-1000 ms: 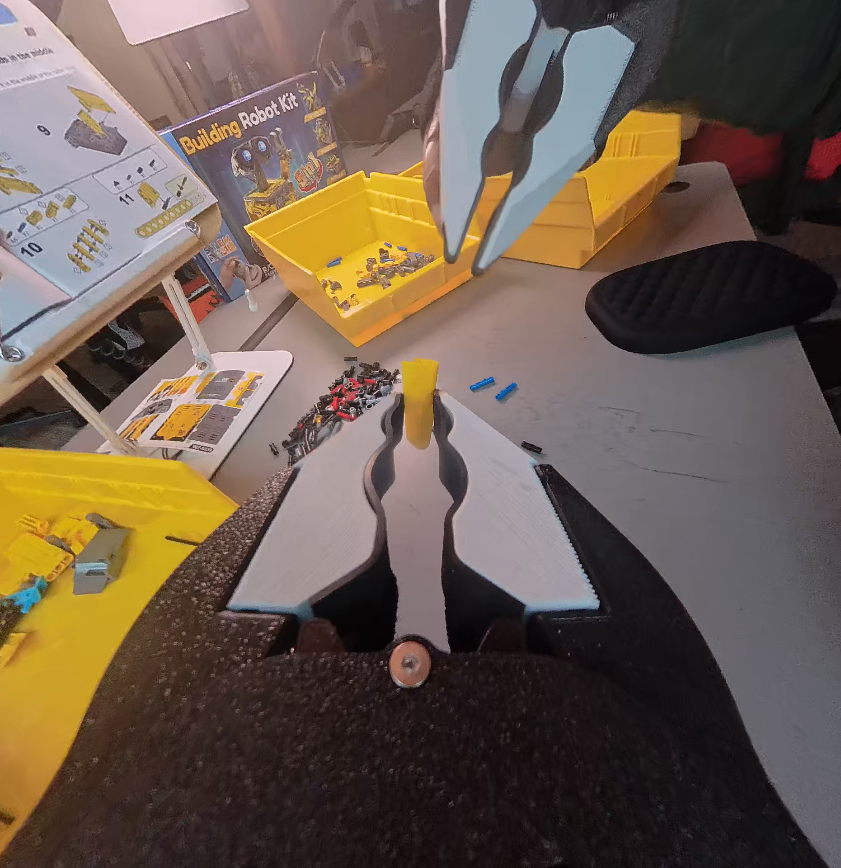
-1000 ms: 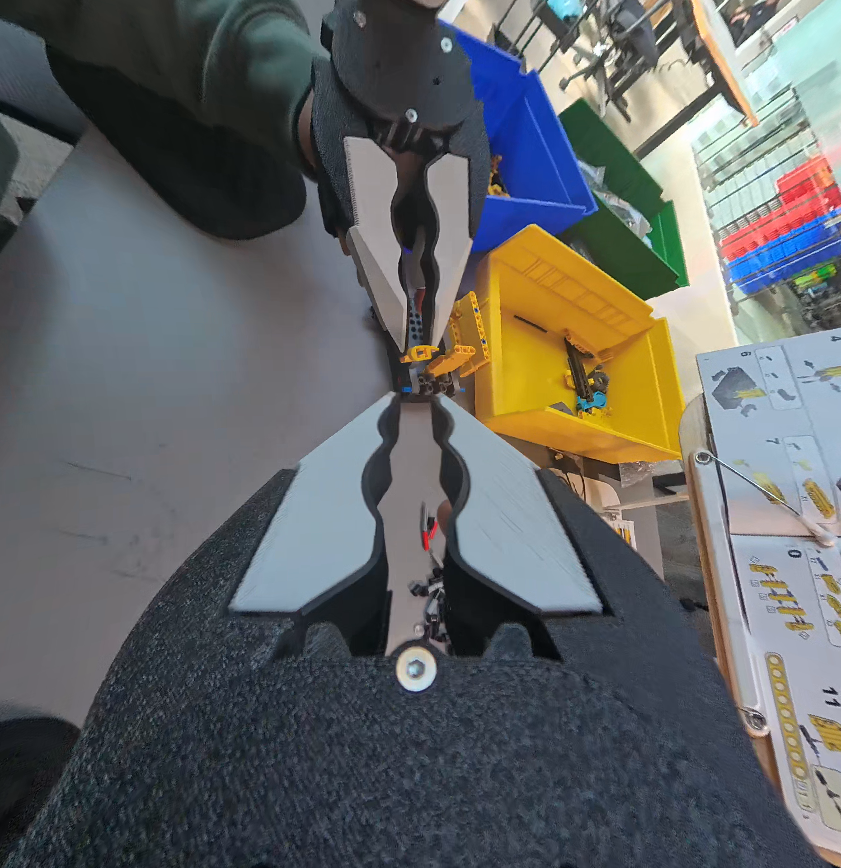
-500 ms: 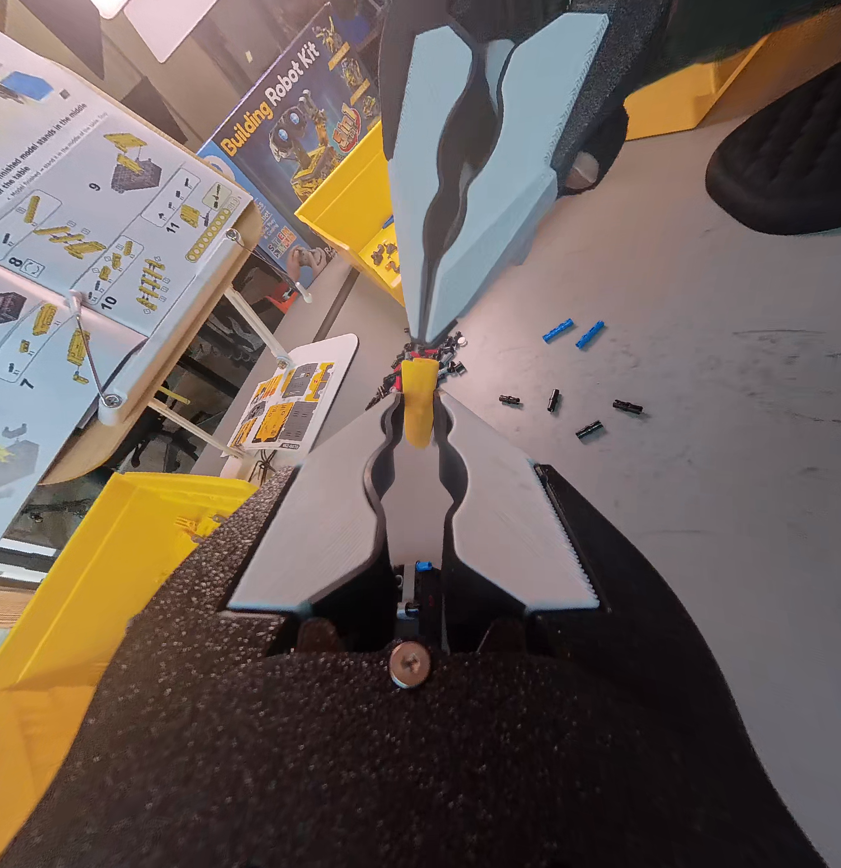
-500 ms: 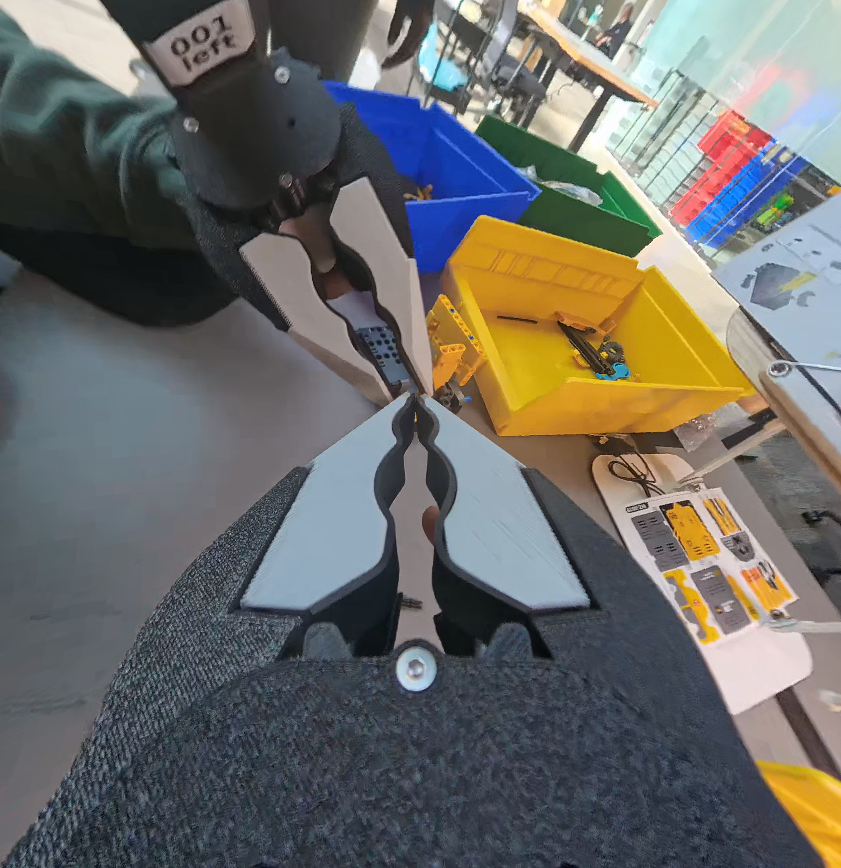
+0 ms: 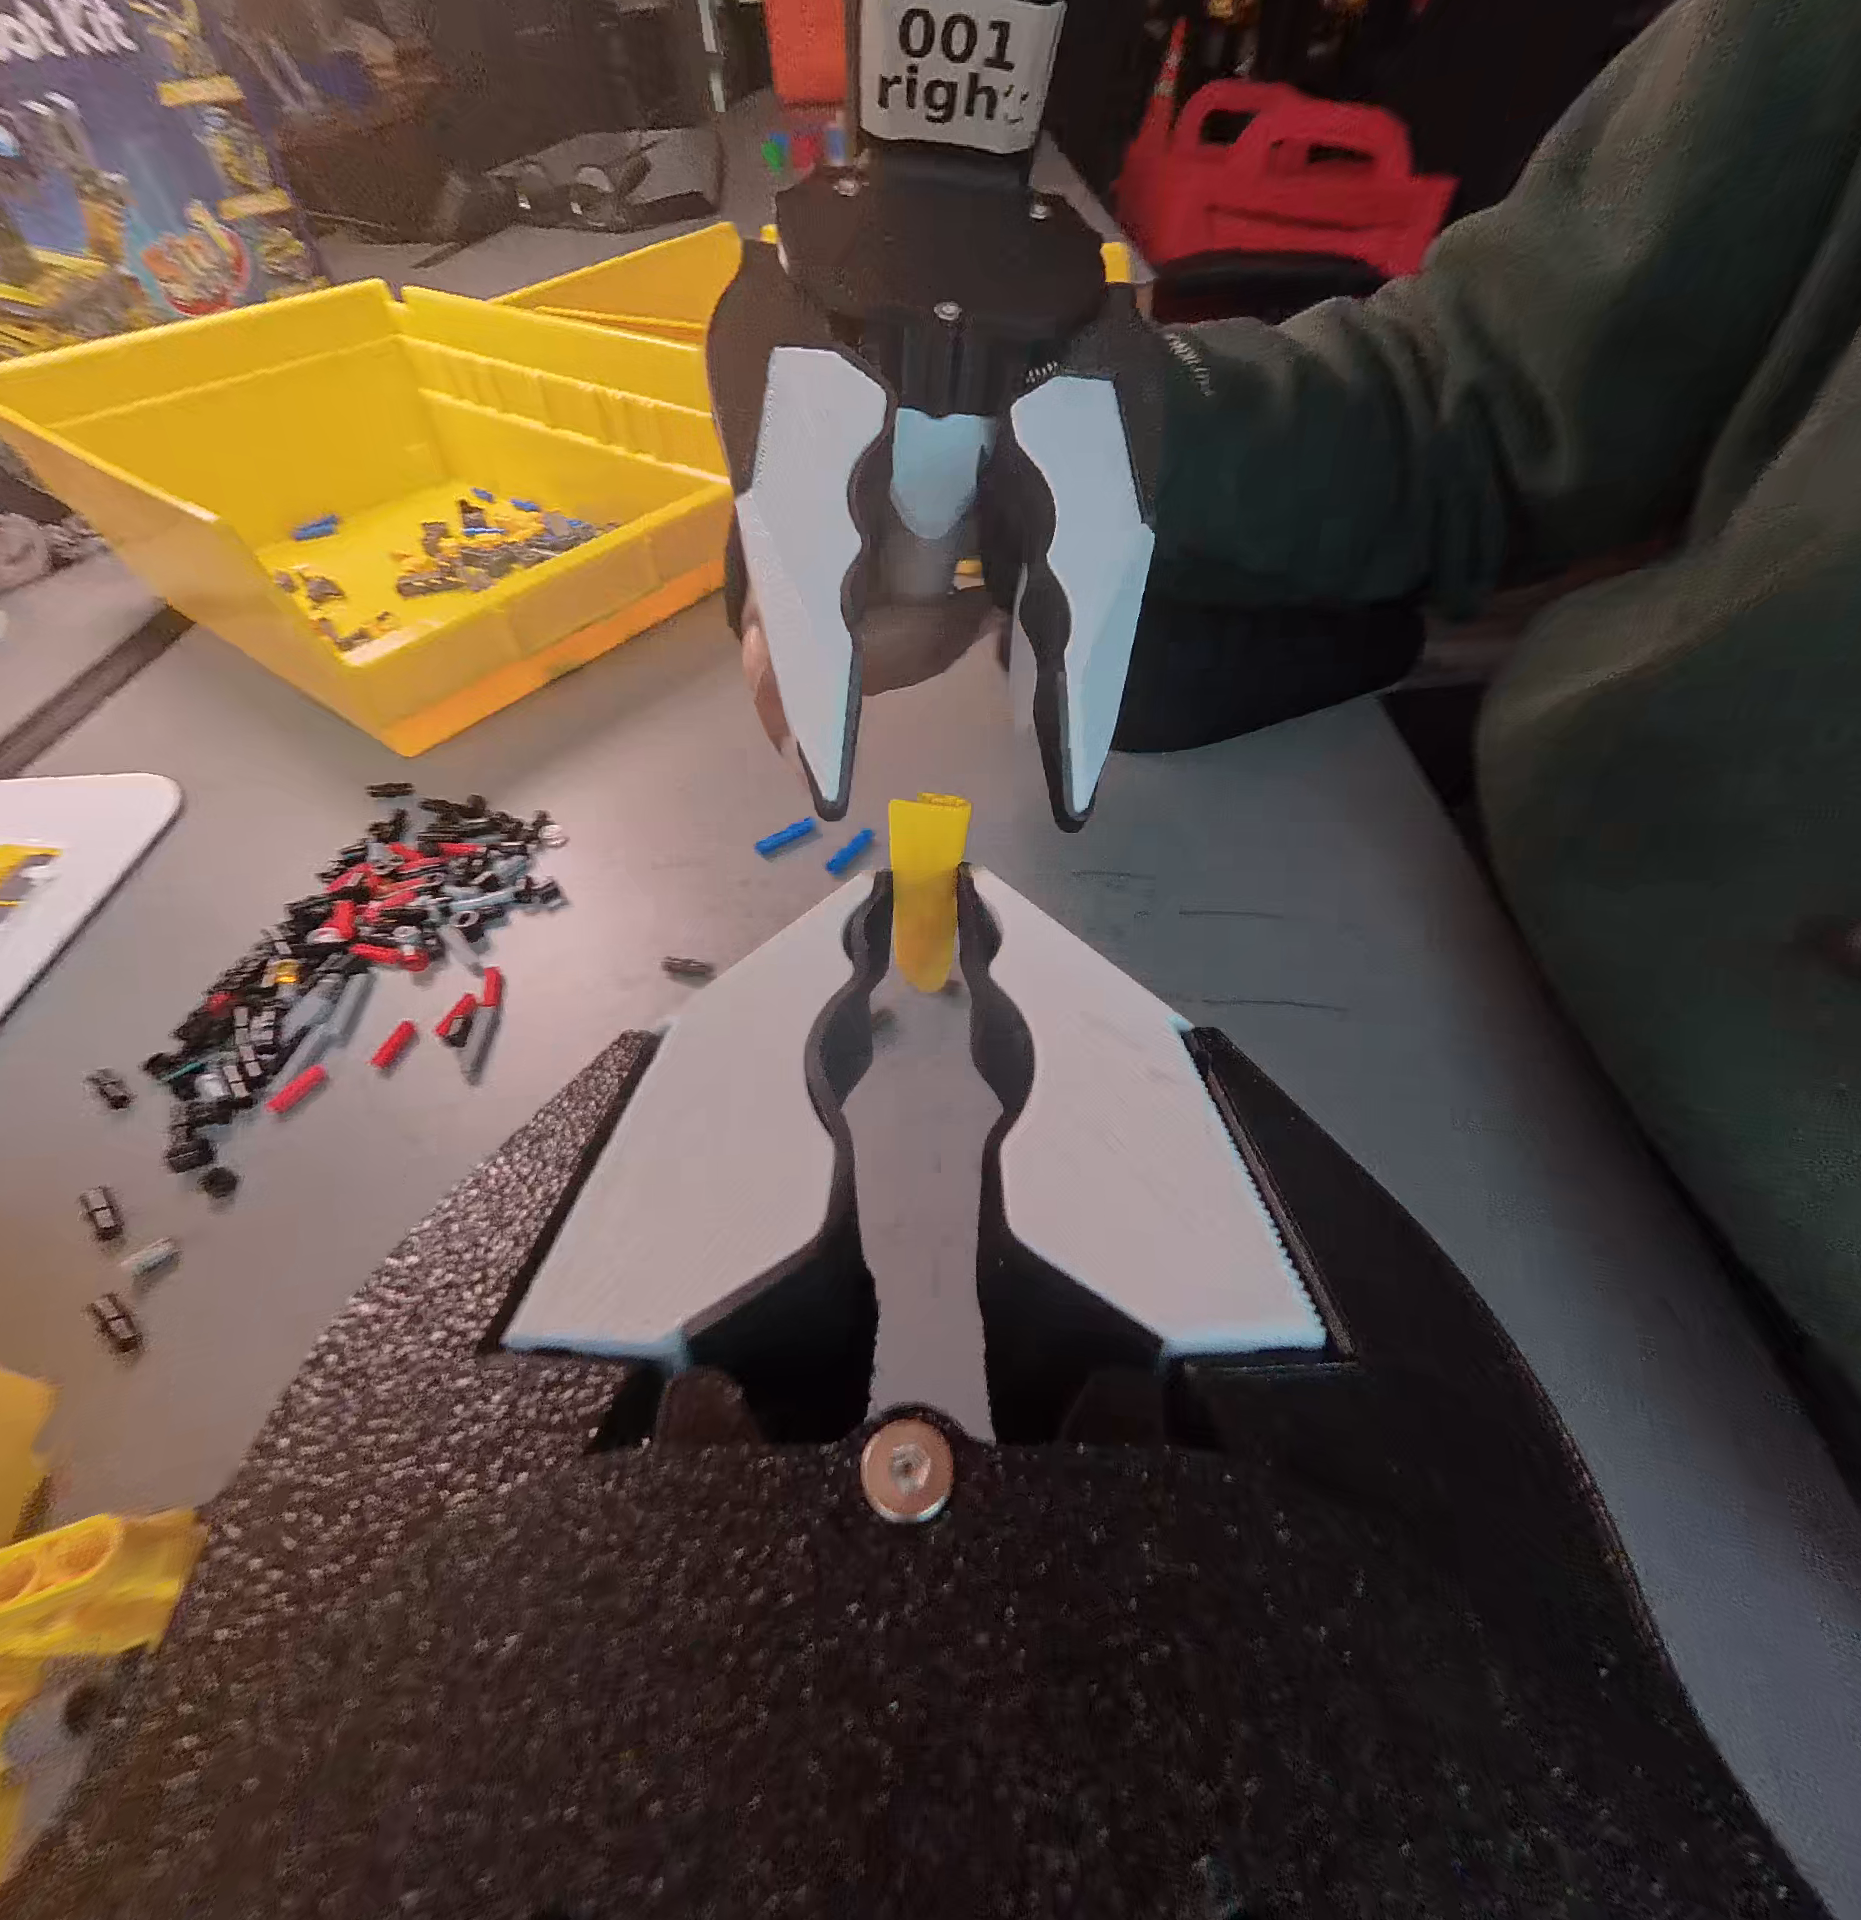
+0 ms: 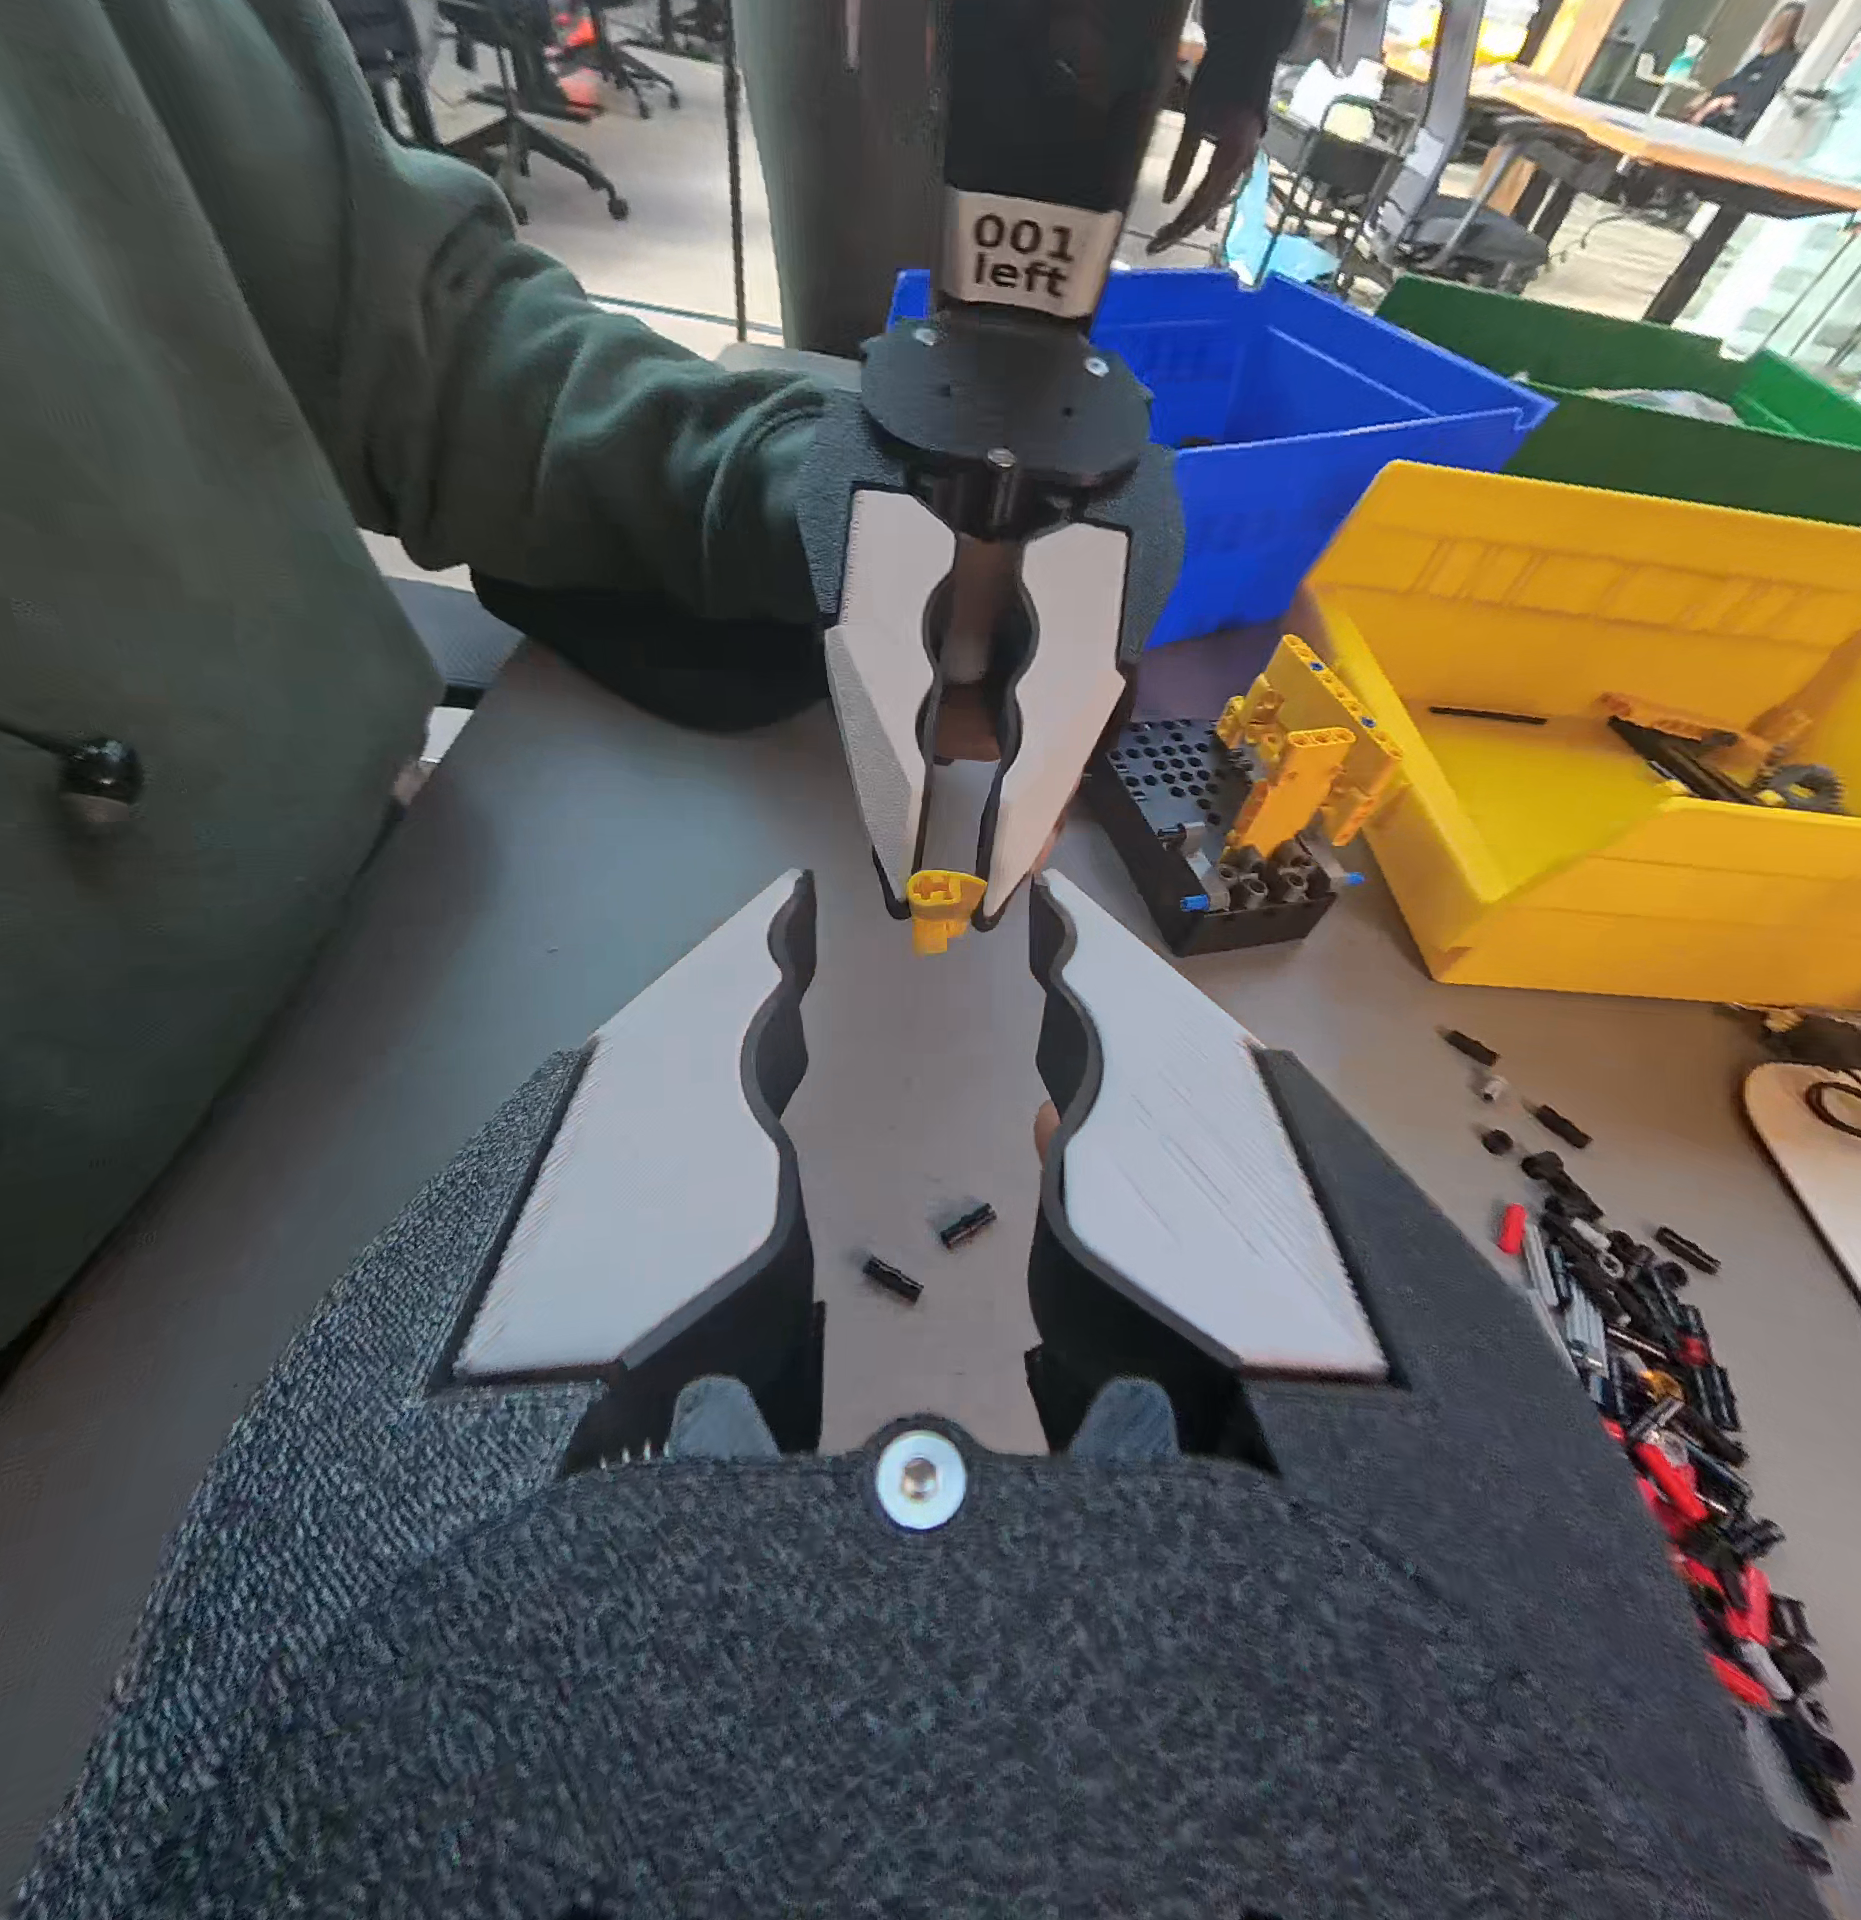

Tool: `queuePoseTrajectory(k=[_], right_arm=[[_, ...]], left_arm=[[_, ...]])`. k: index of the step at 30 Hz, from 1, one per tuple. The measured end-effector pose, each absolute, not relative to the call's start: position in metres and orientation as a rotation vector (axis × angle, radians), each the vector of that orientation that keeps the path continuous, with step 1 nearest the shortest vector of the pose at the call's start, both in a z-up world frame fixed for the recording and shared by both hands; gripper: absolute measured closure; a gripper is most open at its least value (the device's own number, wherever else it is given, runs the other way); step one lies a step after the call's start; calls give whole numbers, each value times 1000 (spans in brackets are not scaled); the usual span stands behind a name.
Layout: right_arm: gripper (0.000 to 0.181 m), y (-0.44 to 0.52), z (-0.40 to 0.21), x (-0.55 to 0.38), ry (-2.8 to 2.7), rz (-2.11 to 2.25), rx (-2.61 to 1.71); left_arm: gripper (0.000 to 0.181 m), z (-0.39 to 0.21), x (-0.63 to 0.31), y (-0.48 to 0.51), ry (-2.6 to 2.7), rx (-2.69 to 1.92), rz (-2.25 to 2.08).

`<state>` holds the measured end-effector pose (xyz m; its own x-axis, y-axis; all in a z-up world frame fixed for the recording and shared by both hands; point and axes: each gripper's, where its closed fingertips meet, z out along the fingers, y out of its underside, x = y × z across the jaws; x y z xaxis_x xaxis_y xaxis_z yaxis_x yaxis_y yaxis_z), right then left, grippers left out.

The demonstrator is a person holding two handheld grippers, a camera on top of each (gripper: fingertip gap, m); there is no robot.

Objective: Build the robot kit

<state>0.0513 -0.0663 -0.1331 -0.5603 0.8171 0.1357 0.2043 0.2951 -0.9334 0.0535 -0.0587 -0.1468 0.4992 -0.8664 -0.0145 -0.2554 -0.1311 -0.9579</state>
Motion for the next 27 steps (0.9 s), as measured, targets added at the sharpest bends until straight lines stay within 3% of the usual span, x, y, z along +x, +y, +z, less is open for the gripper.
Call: queuePoseTrajectory(k=[2, 5, 13, 14, 22, 27], right_arm=[[129, -72, -132, 51, -1957, 1236, -861], [127, -83, -141, 52, -2024, 1128, -796], [153, -90, -159, 45, -2054, 850, -655], [165, -90, -158, 44, -2042, 831, -634], [172, -73, -135, 36, -1871, 1003, -757], [172, -70, -129, 34, -1802, 1260, -897]], left_arm=[[170, -150, 58, -66, 979, -1684, -839], [170, -162, 66, -76, 1005, -1742, -1000], [170, -167, 64, -85, 986, -1788, -1159], [170, -165, 61, -83, 954, -1790, -1173], [174, -141, 50, -65, 750, -1722, -1247], [161, -137, 45, -56, 704, -1722, -1152]])
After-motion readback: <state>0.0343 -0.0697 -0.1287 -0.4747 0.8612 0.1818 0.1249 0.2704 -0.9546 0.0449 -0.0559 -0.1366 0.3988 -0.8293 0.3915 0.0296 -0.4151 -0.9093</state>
